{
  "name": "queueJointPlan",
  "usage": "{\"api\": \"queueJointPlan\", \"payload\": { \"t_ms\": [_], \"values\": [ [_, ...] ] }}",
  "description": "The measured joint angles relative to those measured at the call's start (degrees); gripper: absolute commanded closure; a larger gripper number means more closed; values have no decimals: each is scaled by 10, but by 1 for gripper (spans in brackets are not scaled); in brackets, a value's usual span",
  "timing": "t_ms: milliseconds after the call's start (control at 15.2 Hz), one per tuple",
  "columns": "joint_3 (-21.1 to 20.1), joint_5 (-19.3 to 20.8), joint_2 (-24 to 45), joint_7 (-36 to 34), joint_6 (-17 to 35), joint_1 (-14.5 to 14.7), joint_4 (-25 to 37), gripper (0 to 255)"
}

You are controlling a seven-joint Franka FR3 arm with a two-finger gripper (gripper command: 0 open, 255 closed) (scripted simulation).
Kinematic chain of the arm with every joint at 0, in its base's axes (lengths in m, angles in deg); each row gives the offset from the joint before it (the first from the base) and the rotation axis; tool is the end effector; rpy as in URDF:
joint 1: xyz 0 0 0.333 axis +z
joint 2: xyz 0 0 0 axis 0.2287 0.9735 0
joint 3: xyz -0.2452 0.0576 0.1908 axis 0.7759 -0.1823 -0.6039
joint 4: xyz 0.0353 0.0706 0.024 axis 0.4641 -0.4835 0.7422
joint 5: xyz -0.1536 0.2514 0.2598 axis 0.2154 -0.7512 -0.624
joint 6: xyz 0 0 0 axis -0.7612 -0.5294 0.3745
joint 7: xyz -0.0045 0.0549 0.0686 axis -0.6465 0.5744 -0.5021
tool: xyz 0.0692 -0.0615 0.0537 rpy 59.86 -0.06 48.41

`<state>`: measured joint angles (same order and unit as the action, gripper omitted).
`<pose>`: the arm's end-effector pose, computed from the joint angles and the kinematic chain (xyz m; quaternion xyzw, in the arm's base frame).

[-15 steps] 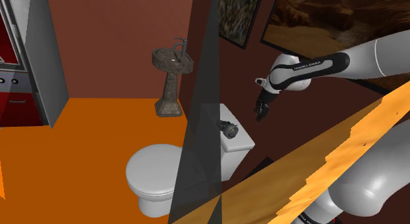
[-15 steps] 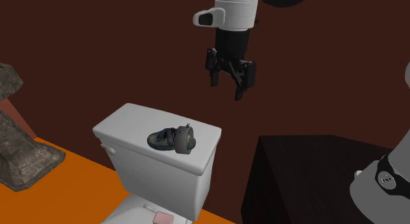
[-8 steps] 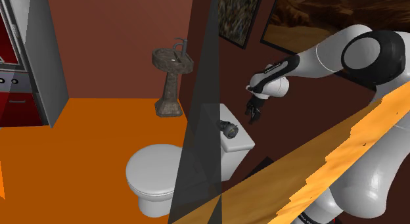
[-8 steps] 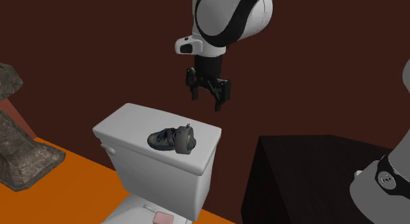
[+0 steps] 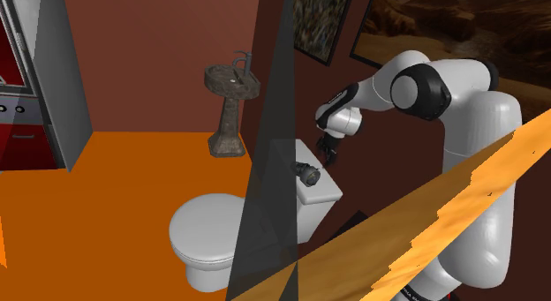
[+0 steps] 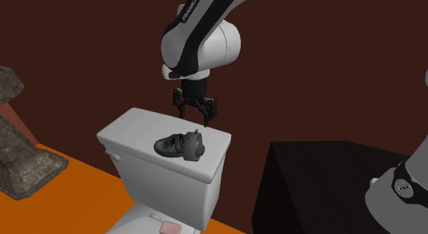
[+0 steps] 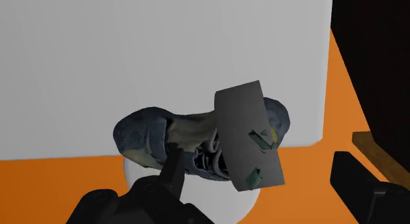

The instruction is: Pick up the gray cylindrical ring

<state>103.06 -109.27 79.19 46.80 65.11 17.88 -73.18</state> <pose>0.5045 -0.2848 0.2328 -0.8611 -0.5070 -0.0362 0.0073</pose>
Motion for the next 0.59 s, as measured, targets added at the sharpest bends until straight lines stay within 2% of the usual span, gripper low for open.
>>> {"api": "queueJointPlan", "payload": {
  "t_ms": [528,594],
  "values": [
    [-40,-48,59,47,31,-36,22,0],
    [-42,-49,62,48,32,-36,23,255]
  ]
}}
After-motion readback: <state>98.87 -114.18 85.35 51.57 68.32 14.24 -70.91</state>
